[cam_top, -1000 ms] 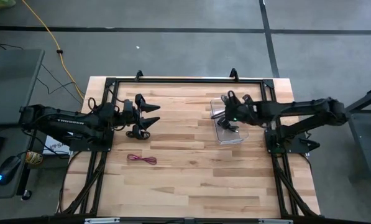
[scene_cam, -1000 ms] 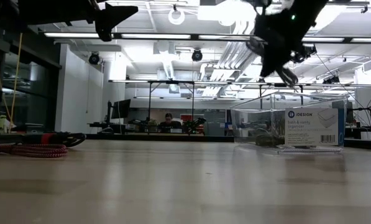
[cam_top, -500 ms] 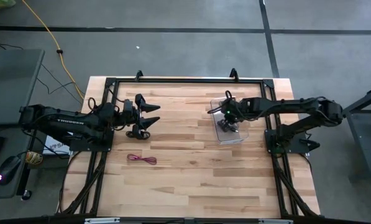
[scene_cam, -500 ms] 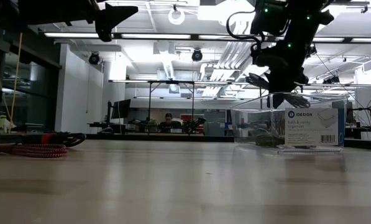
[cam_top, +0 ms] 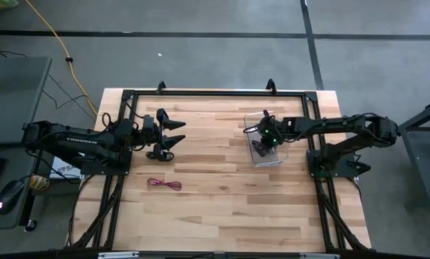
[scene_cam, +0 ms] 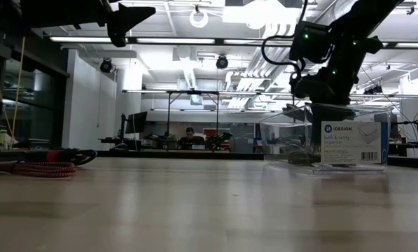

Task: Pick and place USB-C Cables
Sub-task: Put the white cable charger into the transparent bin, then put the orange cable charger into the transparent bin

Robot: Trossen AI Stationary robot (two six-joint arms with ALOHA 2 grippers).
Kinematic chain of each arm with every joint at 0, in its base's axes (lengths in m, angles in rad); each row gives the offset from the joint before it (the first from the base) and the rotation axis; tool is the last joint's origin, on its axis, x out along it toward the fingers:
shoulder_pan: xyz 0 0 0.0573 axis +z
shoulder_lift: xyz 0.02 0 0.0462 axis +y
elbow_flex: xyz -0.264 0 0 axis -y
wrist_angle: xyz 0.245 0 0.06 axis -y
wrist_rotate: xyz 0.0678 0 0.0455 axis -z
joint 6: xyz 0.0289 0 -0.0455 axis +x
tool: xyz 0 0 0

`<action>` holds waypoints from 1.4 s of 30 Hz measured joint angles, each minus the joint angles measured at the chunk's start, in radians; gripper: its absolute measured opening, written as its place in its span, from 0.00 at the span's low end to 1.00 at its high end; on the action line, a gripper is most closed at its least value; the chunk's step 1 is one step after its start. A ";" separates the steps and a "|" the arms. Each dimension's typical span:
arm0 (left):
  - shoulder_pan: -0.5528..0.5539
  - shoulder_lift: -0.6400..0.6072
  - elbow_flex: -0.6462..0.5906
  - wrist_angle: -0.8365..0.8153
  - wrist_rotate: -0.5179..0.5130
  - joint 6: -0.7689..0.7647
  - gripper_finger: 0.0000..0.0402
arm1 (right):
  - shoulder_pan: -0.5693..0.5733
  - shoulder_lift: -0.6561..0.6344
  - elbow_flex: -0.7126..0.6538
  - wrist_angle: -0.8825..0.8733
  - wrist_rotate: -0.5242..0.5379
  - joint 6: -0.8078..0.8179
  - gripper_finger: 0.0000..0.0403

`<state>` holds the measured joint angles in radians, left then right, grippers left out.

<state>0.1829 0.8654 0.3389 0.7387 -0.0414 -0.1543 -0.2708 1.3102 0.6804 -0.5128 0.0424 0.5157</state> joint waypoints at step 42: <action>0.000 0.000 0.000 -0.012 -0.067 0.000 0.56 | -0.004 0.000 -0.009 0.017 0.002 0.063 0.31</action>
<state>0.1829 0.8654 0.3389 0.7266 -0.1085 -0.1539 -0.2745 1.3102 0.6717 -0.4960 0.0443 0.5792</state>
